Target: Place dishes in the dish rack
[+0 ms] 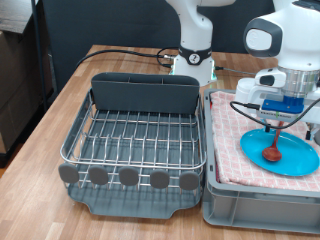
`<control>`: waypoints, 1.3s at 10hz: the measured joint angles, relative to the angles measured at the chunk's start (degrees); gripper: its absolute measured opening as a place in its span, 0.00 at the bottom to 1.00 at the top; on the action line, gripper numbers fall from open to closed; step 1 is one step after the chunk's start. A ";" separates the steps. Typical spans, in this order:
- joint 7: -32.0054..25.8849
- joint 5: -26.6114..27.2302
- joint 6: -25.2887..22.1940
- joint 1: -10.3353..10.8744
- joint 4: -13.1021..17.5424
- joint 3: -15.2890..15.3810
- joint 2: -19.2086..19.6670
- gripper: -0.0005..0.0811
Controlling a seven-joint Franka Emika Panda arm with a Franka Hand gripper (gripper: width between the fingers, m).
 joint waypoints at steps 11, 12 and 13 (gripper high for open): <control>5.41 -2.43 0.88 4.29 0.06 -3.11 1.58 0.11; 5.39 -2.22 0.88 4.18 0.06 -2.93 1.56 0.11; 5.14 -1.76 0.88 3.90 0.06 -2.57 1.49 0.12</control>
